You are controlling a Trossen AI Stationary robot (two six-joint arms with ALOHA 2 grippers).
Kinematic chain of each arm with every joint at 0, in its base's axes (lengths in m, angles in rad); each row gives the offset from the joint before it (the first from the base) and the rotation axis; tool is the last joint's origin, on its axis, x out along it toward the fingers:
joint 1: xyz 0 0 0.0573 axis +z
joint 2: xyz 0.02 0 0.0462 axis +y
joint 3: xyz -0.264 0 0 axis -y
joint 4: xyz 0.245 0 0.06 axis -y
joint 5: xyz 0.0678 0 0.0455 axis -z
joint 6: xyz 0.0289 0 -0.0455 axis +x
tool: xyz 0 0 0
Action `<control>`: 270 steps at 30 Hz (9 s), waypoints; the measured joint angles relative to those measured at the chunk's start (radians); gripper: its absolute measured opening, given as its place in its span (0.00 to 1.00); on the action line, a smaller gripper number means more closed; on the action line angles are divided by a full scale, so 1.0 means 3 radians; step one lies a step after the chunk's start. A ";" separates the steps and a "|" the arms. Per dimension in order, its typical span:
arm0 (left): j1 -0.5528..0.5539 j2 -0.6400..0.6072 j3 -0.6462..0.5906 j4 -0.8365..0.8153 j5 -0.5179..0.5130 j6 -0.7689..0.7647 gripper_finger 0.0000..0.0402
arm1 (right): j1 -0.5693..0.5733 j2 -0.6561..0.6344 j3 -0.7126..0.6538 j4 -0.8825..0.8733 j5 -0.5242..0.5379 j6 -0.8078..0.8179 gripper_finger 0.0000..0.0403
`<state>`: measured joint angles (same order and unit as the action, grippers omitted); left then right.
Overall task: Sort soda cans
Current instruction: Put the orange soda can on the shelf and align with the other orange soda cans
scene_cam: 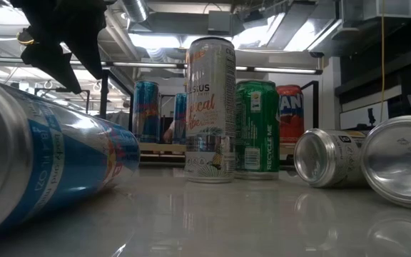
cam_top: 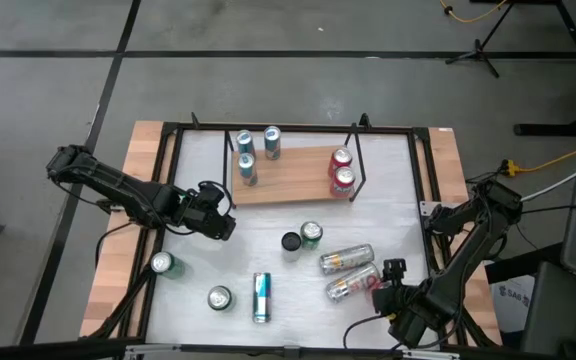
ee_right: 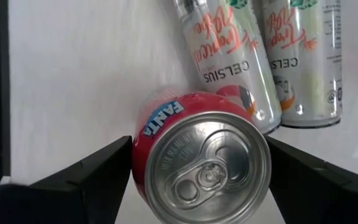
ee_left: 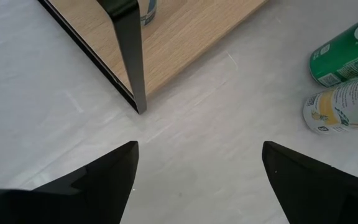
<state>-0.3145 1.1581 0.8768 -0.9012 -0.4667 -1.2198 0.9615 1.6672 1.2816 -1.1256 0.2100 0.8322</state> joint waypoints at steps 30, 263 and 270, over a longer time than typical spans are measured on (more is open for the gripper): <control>-0.0001 0.0001 0.0000 -0.0004 -0.0001 0.0006 0.83 | -0.0327 0.0023 0.0001 0.0118 -0.0408 -0.0261 0.82; 0.0000 0.0002 0.0000 0.0020 -0.0102 0.0060 0.83 | -0.4363 -0.1973 -0.1315 -0.0730 -0.0387 -0.4918 0.91; 0.0000 0.0002 0.0000 0.0019 -0.0102 0.0060 0.83 | -0.4363 -0.1973 -0.1485 -0.0615 -0.0387 -0.4978 0.91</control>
<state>-0.3145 1.1587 0.8768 -0.8955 -0.4973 -1.2018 -0.3473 1.0752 0.8362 -1.3101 0.0940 -0.6613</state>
